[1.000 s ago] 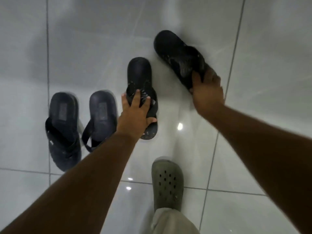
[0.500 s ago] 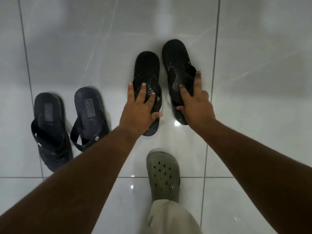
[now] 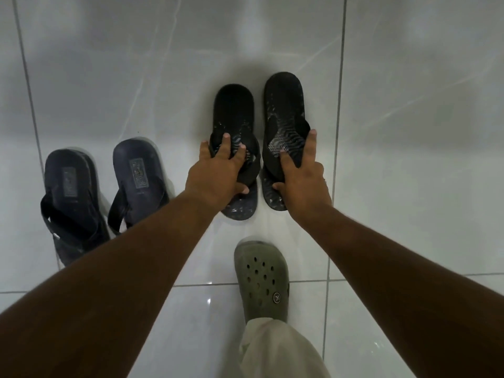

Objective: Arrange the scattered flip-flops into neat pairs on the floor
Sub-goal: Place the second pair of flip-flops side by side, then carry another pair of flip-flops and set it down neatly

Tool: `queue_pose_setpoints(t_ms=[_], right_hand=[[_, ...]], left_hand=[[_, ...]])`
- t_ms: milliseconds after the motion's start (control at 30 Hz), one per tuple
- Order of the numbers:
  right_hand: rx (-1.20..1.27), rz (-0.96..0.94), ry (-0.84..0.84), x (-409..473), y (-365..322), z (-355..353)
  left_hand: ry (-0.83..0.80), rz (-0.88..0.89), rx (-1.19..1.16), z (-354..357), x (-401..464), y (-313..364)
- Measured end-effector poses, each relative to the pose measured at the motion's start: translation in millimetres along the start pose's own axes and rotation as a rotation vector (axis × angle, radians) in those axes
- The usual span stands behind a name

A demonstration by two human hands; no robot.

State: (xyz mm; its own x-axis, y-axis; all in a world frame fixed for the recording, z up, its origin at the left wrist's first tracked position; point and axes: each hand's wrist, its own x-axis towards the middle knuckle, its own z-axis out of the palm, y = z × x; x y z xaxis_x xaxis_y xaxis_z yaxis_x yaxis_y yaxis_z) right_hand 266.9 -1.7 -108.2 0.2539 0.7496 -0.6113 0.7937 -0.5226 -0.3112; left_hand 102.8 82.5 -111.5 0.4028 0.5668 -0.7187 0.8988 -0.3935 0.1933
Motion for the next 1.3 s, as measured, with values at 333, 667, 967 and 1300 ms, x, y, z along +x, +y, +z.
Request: queue_pose_setpoints(t_ms=[333,667,967,1300], right_hand=[[-0.194,-0.016,0.117,-16.1,-25.1,-8.8],[-0.237,-0.196,-0.360,-76.2,-205.7,99.8],[-0.294,-0.094,-0.260,-49.8,-302.9,168.9],[-0.273,-0.232,-0.273,-19.7,-476.6,233.5]], left_hand=[[0.098,0.039,-0.045,-20.3,-13.1,-14.1],[-0.069,-0.185,-0.017,33.6,-175.4,-228.1],[0.061,-0.015,-0.054,65.3,-148.8,-355.6],[0.016,-0.145,-0.133,13.4,-160.4,-540.7]])
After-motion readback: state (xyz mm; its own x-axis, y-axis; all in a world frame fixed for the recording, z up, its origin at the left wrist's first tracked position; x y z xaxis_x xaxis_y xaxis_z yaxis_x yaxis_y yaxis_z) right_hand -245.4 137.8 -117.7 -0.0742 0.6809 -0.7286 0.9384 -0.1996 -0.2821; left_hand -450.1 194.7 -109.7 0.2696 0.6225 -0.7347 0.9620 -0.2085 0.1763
